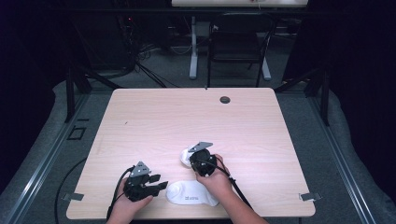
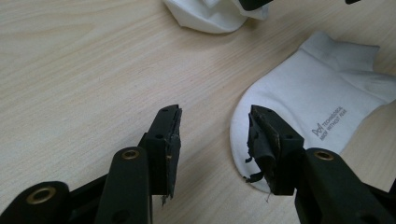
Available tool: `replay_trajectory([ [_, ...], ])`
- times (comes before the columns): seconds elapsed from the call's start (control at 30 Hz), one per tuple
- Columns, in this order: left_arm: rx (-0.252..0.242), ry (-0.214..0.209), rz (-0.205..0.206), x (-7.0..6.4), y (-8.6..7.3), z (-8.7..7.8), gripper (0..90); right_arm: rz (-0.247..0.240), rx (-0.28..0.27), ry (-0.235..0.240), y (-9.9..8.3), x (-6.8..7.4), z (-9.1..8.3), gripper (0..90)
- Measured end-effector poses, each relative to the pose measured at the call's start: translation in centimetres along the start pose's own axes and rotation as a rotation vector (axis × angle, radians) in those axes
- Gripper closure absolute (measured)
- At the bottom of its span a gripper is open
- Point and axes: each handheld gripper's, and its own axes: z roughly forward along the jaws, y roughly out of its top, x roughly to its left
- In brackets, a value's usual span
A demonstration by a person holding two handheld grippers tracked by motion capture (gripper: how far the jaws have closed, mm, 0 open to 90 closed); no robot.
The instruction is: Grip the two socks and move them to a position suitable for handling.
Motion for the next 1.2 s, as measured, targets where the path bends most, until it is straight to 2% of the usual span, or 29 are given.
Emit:
replay_trajectory([
  [0.3,-0.003,0.017,0.001,0.4,0.1,0.2,54.1,0.077,-0.034,0.061,0.0,0.7,-1.0,87.7],
  [0.33,-0.004,0.019,-0.007,0.5,0.1,0.2,54.1,0.069,-0.026,0.062,0.0,0.6,-1.1,87.7],
  [0.53,-0.029,0.051,-0.023,1.2,0.6,0.6,54.2,0.096,-0.039,0.091,-0.2,1.0,-1.4,87.7],
  [0.63,-0.032,0.042,-0.041,1.3,1.2,1.1,56.6,0.095,-0.038,0.104,-0.3,1.3,-1.4,87.7],
  [0.7,-0.045,0.062,-0.028,1.1,2.0,1.6,60.1,0.1,-0.045,0.106,-0.4,1.5,-1.3,87.6],
  [0.77,-0.059,0.047,-0.023,0.9,2.8,2.1,65.2,0.1,-0.039,0.111,-0.5,1.5,-1.3,87.6],
  [0.87,-0.067,0.062,0.007,0.4,3.8,2.9,71.4,0.11,-0.04,0.123,-0.5,1.5,-1.3,87.6],
  [1.03,-0.032,0.085,0.043,-0.1,4.7,4.2,80.2,0.119,-0.047,0.129,-0.5,1.5,-1.3,87.7],
  [1.2,0.008,0.102,0.06,0.0,4.5,4.8,82.1,0.128,-0.054,0.134,-0.5,1.3,-1.5,87.6],
])
